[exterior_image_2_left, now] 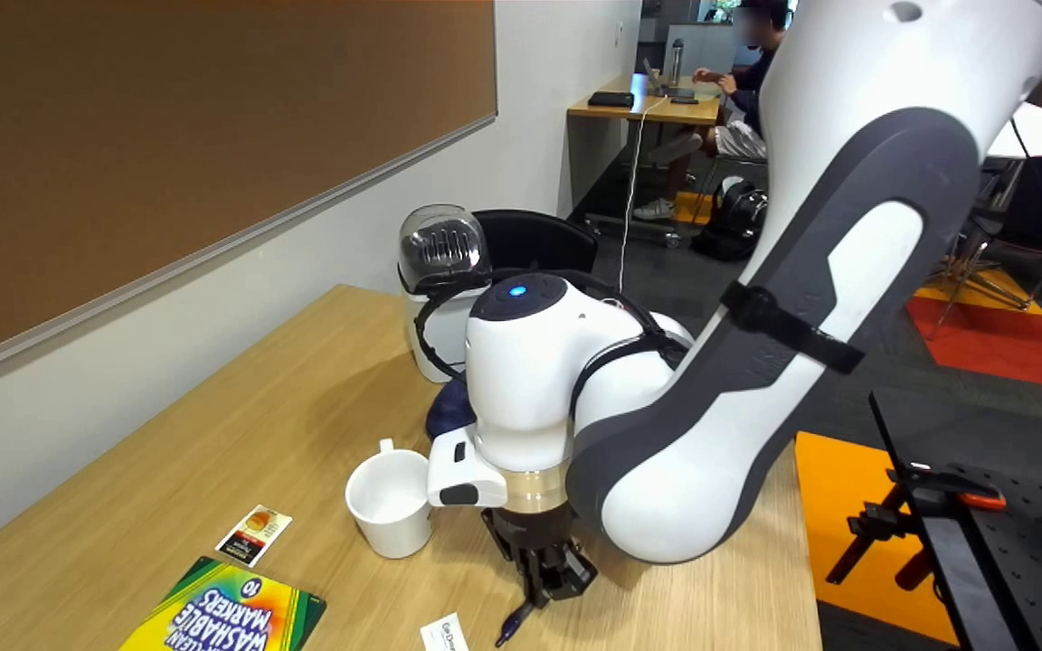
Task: Put the pen inside the white mug
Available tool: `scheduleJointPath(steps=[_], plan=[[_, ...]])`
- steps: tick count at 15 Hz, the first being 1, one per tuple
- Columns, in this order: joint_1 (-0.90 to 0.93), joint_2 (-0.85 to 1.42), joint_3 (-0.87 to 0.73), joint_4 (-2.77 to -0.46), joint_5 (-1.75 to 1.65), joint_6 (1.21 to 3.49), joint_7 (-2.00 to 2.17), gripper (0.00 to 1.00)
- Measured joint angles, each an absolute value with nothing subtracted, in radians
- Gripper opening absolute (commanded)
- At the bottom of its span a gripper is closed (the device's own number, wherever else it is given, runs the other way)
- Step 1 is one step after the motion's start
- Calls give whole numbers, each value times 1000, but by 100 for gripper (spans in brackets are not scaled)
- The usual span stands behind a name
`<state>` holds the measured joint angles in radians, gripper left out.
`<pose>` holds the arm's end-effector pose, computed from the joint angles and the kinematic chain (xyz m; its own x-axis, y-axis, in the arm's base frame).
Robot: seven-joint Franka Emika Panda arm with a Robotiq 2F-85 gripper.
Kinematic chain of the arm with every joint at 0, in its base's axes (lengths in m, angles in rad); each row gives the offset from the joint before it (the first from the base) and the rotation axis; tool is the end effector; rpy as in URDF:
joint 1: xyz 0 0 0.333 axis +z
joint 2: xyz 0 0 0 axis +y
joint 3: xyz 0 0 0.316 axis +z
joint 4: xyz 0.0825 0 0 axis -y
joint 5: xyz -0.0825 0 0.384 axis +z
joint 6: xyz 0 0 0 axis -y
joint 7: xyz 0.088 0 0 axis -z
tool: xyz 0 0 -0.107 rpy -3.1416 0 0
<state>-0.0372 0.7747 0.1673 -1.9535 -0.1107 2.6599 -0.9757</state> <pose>0.5872 0.0822 0.0761 0.3987 0.9166 0.0298 0.9149 -0.3953 -0.0825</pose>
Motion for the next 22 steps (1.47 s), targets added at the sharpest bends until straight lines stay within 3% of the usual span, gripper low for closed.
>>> scheduleJointPath(steps=[7,16,22], plan=[[-37,730,180,-1968,-108,2681,-934,3],[-78,477,221,-2204,-85,2983,-741,3],[-161,359,268,-2290,-37,3031,-621,3]])
